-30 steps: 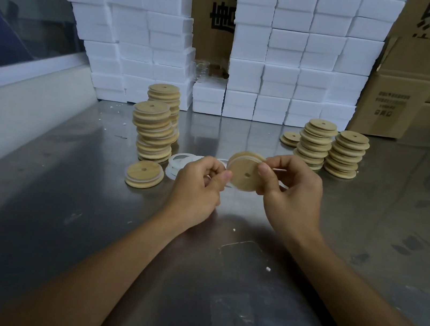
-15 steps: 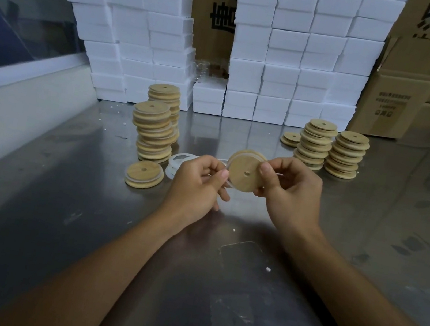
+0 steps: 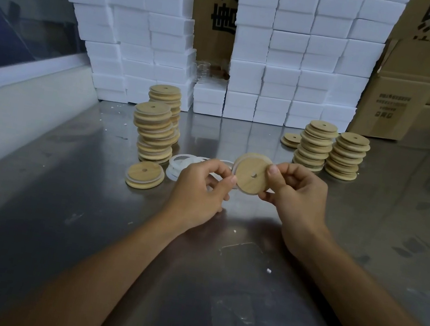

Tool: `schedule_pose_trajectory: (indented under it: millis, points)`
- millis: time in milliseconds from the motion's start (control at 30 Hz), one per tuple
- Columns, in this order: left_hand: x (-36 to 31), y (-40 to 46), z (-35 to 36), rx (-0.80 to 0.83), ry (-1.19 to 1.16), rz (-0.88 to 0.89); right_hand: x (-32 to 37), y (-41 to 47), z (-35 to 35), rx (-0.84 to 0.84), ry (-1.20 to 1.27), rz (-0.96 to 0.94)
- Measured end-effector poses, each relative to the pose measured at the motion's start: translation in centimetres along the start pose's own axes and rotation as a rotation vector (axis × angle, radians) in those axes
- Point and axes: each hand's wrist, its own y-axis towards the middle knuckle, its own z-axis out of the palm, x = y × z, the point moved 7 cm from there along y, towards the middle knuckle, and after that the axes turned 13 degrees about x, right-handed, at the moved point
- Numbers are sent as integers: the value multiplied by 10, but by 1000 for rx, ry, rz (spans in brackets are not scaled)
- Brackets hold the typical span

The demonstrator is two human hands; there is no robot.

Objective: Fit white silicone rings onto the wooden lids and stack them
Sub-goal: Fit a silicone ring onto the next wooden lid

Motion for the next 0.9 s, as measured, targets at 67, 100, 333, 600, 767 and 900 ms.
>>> schedule_pose_trajectory:
  millis: [67, 100, 333, 600, 767, 900]
  points:
    - [-1, -1, 2, 2, -52, -15, -1, 0, 0, -1, 35, 23]
    - [-1, -1, 2, 3, -86, -28, -2, 0, 0, -3, 45, 29]
    - [6, -1, 0, 42, -246, -91, -2, 0, 0, -19, -6, 29]
    - [9, -2, -6, -62, -276, -122, -3, 2, 2, 34, 15, 29]
    - [10, -3, -7, -88, -246, -129, -4, 2, 3, 58, -9, 15]
    - [8, -3, -11, -103, -120, -61, 3, 2, 9, 124, -299, -90]
